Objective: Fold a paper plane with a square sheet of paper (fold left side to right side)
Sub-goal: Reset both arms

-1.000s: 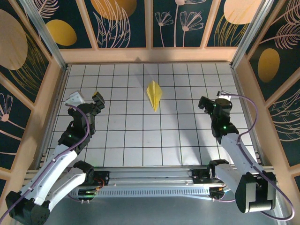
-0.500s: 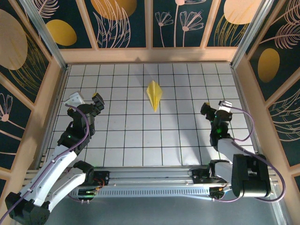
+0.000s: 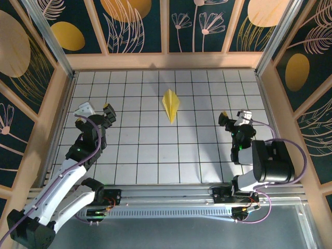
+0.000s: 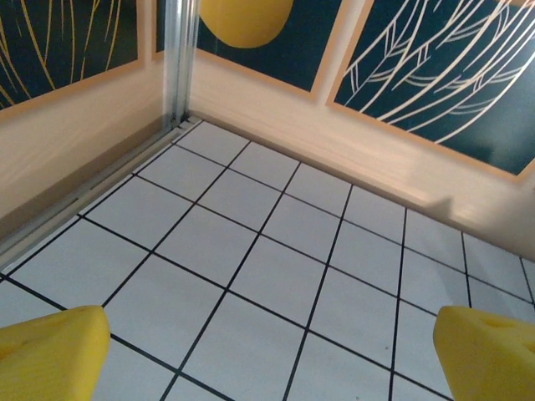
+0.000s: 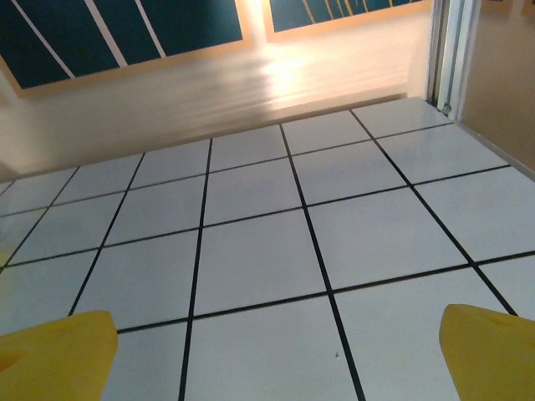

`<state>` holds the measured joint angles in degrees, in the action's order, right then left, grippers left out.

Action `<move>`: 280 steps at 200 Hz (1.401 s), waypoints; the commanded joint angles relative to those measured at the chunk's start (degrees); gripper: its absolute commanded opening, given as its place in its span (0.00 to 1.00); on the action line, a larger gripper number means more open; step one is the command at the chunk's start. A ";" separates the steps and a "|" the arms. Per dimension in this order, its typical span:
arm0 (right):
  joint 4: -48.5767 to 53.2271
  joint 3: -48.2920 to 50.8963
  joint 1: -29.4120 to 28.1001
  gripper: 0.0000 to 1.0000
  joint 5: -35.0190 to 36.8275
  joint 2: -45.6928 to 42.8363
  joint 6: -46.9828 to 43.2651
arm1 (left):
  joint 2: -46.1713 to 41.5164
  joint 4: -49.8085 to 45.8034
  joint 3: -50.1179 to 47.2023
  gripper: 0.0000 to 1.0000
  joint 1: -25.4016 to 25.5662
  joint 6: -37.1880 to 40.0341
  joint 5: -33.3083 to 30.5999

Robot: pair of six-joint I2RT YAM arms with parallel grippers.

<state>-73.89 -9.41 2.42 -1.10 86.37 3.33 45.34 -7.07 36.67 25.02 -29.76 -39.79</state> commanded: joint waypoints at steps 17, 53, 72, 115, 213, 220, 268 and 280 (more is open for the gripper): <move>-12.53 1.66 1.26 0.99 -0.95 3.98 -0.59 | 2.12 6.14 -3.74 0.99 -0.63 7.36 -3.06; -5.54 -1.67 0.59 0.99 1.81 3.43 -0.26 | 6.71 15.61 -7.37 0.99 -2.06 15.72 -7.84; -5.58 -1.67 0.66 0.99 1.80 3.43 -0.17 | 9.68 21.99 -9.14 0.99 -3.05 20.26 -7.53; -5.68 -1.47 0.58 0.99 1.81 3.43 -0.26 | 14.55 42.77 -15.92 0.99 -7.22 30.01 -3.99; -5.64 -1.57 0.13 0.99 1.81 3.42 -0.70 | 32.36 78.21 -26.34 0.99 -12.95 31.08 13.63; -5.71 -1.54 0.09 0.99 1.81 3.49 -0.70 | 32.08 77.93 -26.45 0.99 -13.16 31.47 14.93; -5.68 -1.50 0.04 0.99 1.81 3.54 -0.78 | 37.99 92.03 -30.46 0.99 -16.47 30.38 18.20; -5.74 -1.53 0.05 0.99 1.78 3.54 -0.86 | 38.81 94.07 -31.34 0.99 -16.93 29.64 17.86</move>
<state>-77.78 -10.50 2.90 -0.91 90.15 3.29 81.71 75.40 7.18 9.08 0.64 -23.86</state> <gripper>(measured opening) 0.992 0.988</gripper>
